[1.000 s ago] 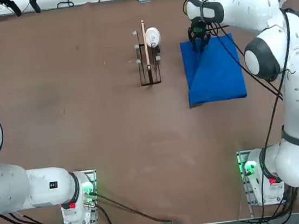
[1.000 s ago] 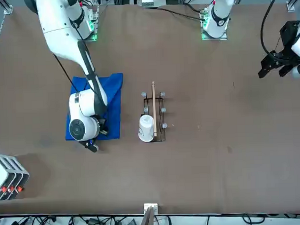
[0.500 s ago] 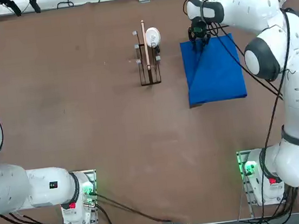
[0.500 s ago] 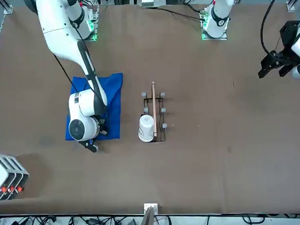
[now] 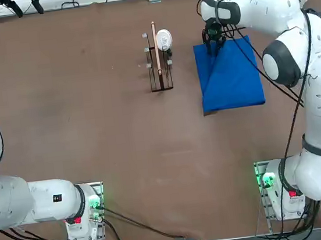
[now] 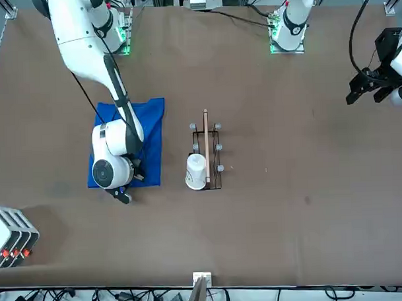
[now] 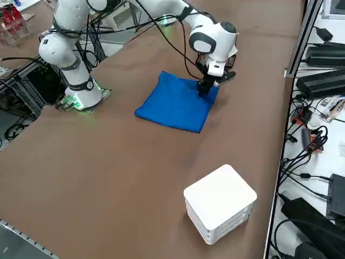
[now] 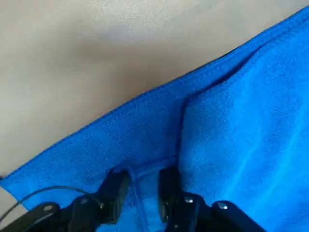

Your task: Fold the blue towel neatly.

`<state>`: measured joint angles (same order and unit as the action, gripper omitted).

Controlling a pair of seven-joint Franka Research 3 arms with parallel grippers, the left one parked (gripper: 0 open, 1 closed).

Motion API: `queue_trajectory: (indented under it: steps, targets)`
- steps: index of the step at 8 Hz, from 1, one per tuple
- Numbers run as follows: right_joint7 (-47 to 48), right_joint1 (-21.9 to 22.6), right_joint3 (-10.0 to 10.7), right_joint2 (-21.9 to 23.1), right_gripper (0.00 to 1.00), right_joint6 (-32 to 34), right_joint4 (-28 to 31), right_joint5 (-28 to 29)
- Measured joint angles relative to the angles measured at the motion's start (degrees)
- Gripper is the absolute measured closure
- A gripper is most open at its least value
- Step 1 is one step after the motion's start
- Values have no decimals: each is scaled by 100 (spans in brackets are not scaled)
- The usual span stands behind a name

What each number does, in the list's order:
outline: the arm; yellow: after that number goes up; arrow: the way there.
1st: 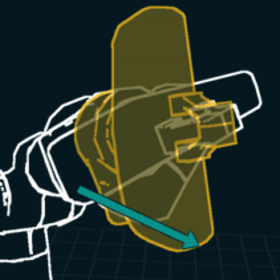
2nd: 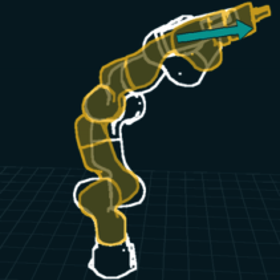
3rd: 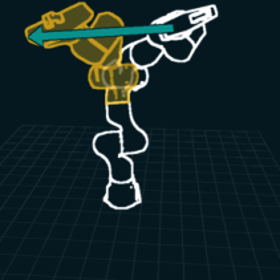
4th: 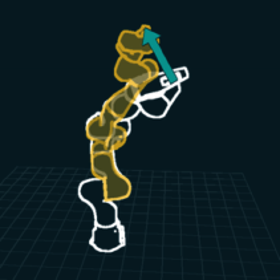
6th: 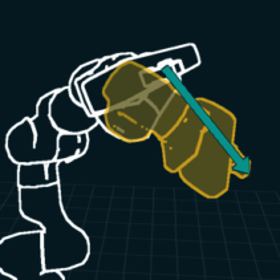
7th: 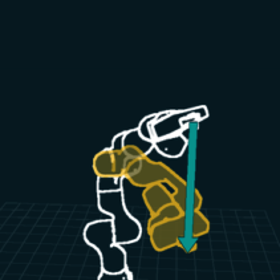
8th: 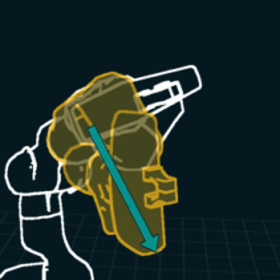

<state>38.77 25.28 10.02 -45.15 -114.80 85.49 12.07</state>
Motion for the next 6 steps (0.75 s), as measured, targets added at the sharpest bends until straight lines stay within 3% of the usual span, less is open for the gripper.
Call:
queue_trajectory:
  steps: [6]
  targets:
    - [0, -2, 0, 4, 75, 0, -10, 4]
